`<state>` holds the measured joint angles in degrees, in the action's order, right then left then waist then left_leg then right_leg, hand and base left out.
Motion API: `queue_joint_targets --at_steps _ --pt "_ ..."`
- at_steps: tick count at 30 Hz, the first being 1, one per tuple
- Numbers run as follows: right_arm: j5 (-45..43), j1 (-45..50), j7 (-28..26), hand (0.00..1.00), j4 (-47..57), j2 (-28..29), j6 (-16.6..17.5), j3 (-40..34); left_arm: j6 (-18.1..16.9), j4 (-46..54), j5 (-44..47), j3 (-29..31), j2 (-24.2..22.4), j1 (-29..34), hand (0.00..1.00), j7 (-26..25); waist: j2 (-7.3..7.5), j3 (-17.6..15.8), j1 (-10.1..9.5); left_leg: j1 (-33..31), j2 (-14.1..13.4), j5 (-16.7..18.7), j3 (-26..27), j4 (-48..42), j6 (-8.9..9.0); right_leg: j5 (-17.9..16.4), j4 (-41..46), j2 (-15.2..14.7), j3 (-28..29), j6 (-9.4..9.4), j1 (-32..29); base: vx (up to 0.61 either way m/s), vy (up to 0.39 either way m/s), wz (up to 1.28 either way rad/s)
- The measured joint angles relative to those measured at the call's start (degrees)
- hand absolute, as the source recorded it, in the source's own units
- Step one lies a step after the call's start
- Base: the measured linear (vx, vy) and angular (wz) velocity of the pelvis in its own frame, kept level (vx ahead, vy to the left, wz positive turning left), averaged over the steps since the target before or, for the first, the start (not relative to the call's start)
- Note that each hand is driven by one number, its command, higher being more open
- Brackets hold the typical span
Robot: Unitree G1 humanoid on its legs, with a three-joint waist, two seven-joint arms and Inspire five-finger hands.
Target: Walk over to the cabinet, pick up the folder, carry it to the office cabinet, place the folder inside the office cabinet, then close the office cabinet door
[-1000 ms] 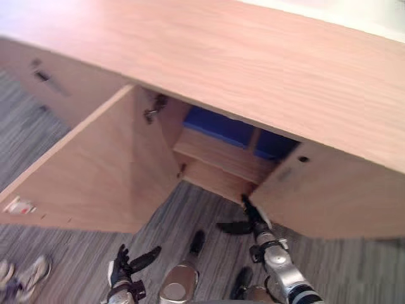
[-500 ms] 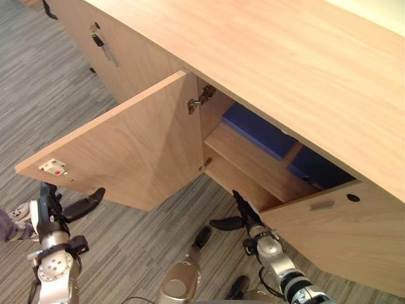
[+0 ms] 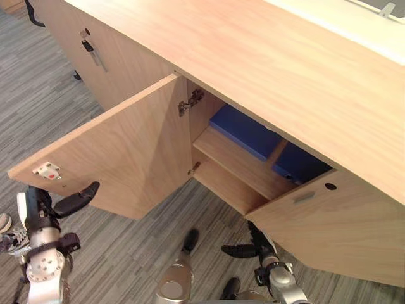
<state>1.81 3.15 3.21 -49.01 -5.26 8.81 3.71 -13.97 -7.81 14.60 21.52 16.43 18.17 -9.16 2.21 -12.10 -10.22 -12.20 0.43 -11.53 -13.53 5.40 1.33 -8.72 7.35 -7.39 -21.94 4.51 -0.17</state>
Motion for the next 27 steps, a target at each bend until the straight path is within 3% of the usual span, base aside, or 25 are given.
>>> queue_joint_targets --at_steps 6,9,13,15,16,17,18,21,24,27 --pt "-0.6 1.0 1.9 1.0 0.1 1.1 -0.2 -8.3 0.8 0.0 0.4 -9.9 -8.5 10.5 1.0 0.8 0.09 0.1 0.33 1.0 -1.2 0.2 5.8 0.0 -0.35 1.2 -0.4 0.3 6.2 0.78 -2.0 -0.07 0.039 -0.45" --pt "-1.0 1.4 2.6 1.0 0.2 1.4 -0.2 -9.8 0.8 -1.8 0.2 -13.9 -9.8 12.4 1.0 1.4 0.04 0.1 0.89 1.3 -2.0 0.2 9.3 0.0 -0.37 1.4 -0.2 0.9 10.1 1.06 -3.2 -0.07 0.016 -0.51" --pt "-2.2 1.7 3.9 1.0 1.2 2.4 -0.3 -11.1 2.8 -8.5 -3.7 -21.6 -10.2 12.1 1.0 2.9 0.44 0.2 5.57 1.6 -2.8 1.4 19.3 -1.4 -0.79 1.7 -0.3 0.4 17.8 0.89 -6.1 -0.04 0.055 -0.79" --pt "-2.2 2.3 4.5 1.0 2.2 3.9 -0.7 -12.2 3.8 -10.0 -8.6 -27.5 -8.6 11.3 1.0 5.1 1.18 0.5 9.23 3.0 -2.4 3.0 24.6 0.0 -0.17 1.9 -0.5 0.2 23.7 -0.65 -7.7 -0.02 0.14 -1.22" --pt "-2.2 2.9 4.9 1.0 2.7 5.0 -0.6 -12.4 3.7 -9.7 -9.2 -29.1 -5.8 9.6 1.0 6.9 2.13 0.6 10.02 2.0 -1.4 4.2 27.2 -6.5 -3.89 2.4 -0.7 -1.6 25.9 -1.03 -9.0 0.05 0.149 -1.28" --pt "-2.2 3.1 5.1 1.0 2.6 4.2 -0.8 -12.3 3.9 -9.9 -9.8 -30.0 -5.2 8.1 1.0 6.8 1.6 0.8 10.03 2.6 -1.8 7.1 27.7 -7.5 -4.8 3.1 -1.0 -1.0 27.3 -1.1 -9.1 0.1 0.106 -1.35" --pt "-2.2 3.2 4.9 1.0 2.5 4.2 -1.3 -12.3 5.3 -11.3 -10.9 -30.1 -4.8 5.2 1.0 6.2 1.57 0.9 11.2 4.4 -1.6 8.1 30.6 -5.7 -3.8 3.6 -2.0 -1.1 29.6 -1.48 -8.7 0.03 0.099 -1.13" --pt "-2.2 4.7 4.7 1.0 2.7 4.2 -1.5 -12.4 6.0 -15.3 -12.3 -30.0 -3.7 -4.6 1.0 4.1 1.69 1.7 14.4 6.9 -1.3 7.5 35.2 -1.5 -3.0 4.6 -2.4 -0.9 31.4 -1.17 -9.9 -0.07 0.144 -0.97" --pt "-2.2 6.3 4.1 1.0 2.4 3.4 -2.2 -14.0 6.0 -15.0 -12.4 -29.7 -2.4 -11.6 1.0 3.8 1.89 1.9 16.05 7.1 -1.1 7.0 37.9 -0.1 -2.27 4.6 -2.6 0.0 33.1 -0.96 -11.4 -0.08 0.049 -0.5" --pt "-2.2 6.5 3.1 1.0 1.6 2.1 -2.5 -14.4 6.0 -14.9 -12.4 -27.8 -1.3 -14.9 1.0 2.6 1.67 2.0 16.46 8.5 -1.5 6.8 40.0 0.0 -1.85 5.1 -2.6 0.5 34.5 -0.14 -11.7 -0.05 -0.01 -0.53"
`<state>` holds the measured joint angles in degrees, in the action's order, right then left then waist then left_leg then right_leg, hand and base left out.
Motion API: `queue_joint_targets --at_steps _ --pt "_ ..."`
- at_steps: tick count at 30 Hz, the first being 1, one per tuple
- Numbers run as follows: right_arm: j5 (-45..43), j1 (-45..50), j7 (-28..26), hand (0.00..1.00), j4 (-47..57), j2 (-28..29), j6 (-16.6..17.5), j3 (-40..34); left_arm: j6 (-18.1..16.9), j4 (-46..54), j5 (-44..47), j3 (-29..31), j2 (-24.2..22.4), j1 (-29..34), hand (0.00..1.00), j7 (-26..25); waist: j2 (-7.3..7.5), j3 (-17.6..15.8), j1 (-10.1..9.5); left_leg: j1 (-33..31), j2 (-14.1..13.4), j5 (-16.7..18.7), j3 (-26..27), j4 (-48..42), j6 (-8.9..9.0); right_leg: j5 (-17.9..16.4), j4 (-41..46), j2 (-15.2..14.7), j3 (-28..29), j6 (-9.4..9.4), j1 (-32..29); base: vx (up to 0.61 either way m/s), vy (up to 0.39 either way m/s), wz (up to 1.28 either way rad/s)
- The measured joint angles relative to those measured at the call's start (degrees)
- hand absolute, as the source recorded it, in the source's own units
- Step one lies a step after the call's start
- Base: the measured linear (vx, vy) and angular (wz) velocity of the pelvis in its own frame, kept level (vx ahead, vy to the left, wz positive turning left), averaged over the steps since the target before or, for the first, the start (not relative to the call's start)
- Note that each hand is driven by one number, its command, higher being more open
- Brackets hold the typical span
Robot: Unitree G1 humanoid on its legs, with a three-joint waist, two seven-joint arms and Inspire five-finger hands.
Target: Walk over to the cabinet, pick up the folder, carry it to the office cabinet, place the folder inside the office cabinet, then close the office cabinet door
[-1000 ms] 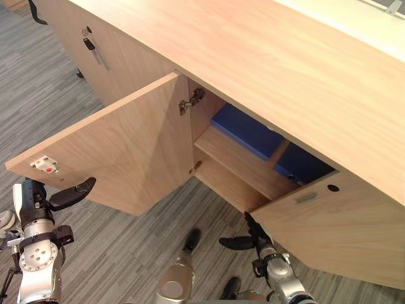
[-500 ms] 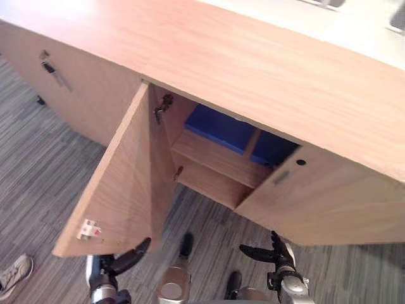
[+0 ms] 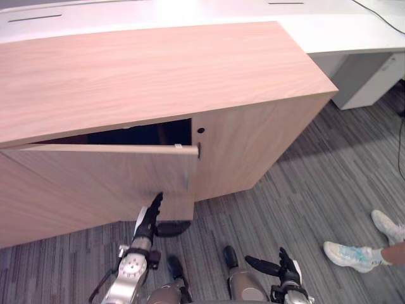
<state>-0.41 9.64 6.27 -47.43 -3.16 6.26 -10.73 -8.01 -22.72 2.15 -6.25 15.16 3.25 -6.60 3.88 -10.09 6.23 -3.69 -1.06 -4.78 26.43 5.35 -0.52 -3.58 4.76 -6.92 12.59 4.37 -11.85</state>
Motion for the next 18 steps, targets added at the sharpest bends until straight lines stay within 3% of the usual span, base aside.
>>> queue_joint_targets --at_steps 6,10,13,14,18 --pt "0.0 0.0 -1.4 1.0 -0.6 -1.9 0.0 0.3 -0.3 -2.4 -0.1 3.5 4.3 -4.1 1.0 -0.7 -0.81 0.5 0.23 0.4 -1.0 -0.2 0.6 0.0 0.26 0.1 -0.8 1.0 -0.2 -0.16 0.3 0.01 -0.025 -0.12" --pt "0.0 -0.1 -1.7 1.0 -0.6 -2.4 0.0 1.2 -0.5 -5.1 -1.7 4.8 6.0 -6.2 1.0 -0.8 -1.46 0.9 -0.05 0.5 -1.1 -0.3 -0.9 0.0 0.43 0.8 -2.2 1.0 -0.9 -1.21 1.8 0.1 -0.012 0.18" --pt "0.0 -0.2 -1.8 1.0 -1.3 -2.3 0.0 1.2 -0.7 -5.0 -1.7 4.9 4.8 -5.7 1.0 -0.8 -1.59 1.0 -0.75 1.1 -0.5 0.1 -2.8 0.0 0.42 2.8 -2.2 0.6 -1.7 -1.02 3.3 0.13 -0.013 0.35" --pt "0.0 -0.4 -1.8 1.0 -1.6 -2.3 0.0 1.1 -0.9 -4.5 -1.6 5.1 4.0 -4.3 1.0 -0.8 -1.61 1.0 -0.89 1.7 -0.2 0.3 -3.4 0.0 0.5 4.5 -2.1 0.3 -1.9 -0.61 4.0 0.13 -0.017 0.36" --pt "-0.2 -2.8 -1.6 1.0 -1.6 -2.4 0.0 0.7 -2.2 -3.6 1.1 6.2 0.3 2.9 1.0 0.4 -2.89 1.6 -2.09 2.3 -0.6 0.5 -4.3 0.0 0.26 5.4 -3.9 0.7 -2.8 1.28 5.9 0.17 -0.044 0.05"
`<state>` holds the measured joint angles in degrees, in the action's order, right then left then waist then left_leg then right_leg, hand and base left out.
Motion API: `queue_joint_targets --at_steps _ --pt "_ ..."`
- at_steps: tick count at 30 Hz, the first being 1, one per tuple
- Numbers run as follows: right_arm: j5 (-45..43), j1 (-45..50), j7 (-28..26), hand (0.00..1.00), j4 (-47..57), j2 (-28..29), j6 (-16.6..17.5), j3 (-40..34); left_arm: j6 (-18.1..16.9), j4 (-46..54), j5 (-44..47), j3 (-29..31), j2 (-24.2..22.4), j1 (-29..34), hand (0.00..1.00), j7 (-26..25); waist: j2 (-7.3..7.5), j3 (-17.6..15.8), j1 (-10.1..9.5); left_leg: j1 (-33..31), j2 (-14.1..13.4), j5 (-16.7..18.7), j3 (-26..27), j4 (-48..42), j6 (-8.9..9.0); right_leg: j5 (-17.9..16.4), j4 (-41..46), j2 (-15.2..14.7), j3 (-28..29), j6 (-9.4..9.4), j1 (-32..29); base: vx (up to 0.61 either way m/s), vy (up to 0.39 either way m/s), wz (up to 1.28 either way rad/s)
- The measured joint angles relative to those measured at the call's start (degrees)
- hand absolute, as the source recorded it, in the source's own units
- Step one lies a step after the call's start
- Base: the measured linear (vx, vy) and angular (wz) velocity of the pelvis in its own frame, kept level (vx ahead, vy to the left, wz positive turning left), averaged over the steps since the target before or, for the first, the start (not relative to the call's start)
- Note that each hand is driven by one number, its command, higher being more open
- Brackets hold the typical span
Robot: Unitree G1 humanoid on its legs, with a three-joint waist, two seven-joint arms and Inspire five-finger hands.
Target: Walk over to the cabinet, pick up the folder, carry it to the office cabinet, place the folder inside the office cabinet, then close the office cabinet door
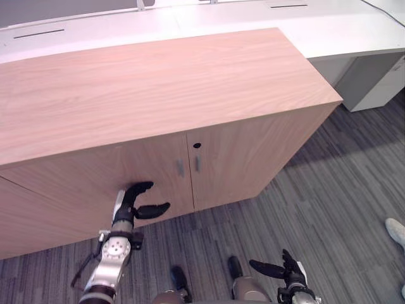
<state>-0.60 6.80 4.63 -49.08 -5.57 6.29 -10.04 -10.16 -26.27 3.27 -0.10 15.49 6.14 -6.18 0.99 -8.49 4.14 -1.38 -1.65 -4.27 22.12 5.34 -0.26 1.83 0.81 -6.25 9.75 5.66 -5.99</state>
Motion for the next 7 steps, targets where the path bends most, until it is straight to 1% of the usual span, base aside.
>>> queue_joint_targets --at_steps 3,5,6,7 --pt "0.0 -1.9 0.1 1.0 0.1 -0.1 0.0 -1.0 0.0 -0.2 1.2 0.5 -0.8 3.6 1.0 1.9 -0.17 0.0 -0.47 0.3 -0.8 0.0 -1.2 -0.2 0.0 0.0 -0.2 0.8 -1.1 0.02 0.7 0.12 -0.082 0.09" --pt "0.0 -2.8 0.2 1.0 0.9 -0.8 0.1 -1.0 0.0 -2.1 1.2 0.9 -0.9 5.6 1.0 3.9 -0.21 0.0 -1.37 0.9 -1.5 0.0 -1.4 -0.2 0.04 0.0 -0.1 1.3 -1.6 0.02 1.3 0.05 -0.062 0.03" --pt "0.0 -3.0 0.2 1.0 1.6 -1.6 0.3 -1.0 0.0 -3.8 1.1 0.9 -1.1 6.2 1.0 4.9 -0.47 0.0 -1.71 1.1 -1.6 0.0 -1.7 -0.2 0.04 0.0 -0.1 1.5 -1.9 0.02 1.6 0.02 -0.06 0.07" --pt "0.0 -3.2 0.2 1.0 1.8 -1.9 0.3 -1.0 0.0 -4.6 1.1 0.9 -1.2 6.5 1.0 5.3 -0.61 0.0 -1.7 1.1 -1.6 0.0 -1.9 -0.2 0.05 0.0 -0.1 1.5 -2.2 0.02 1.7 0.0 -0.033 0.07"
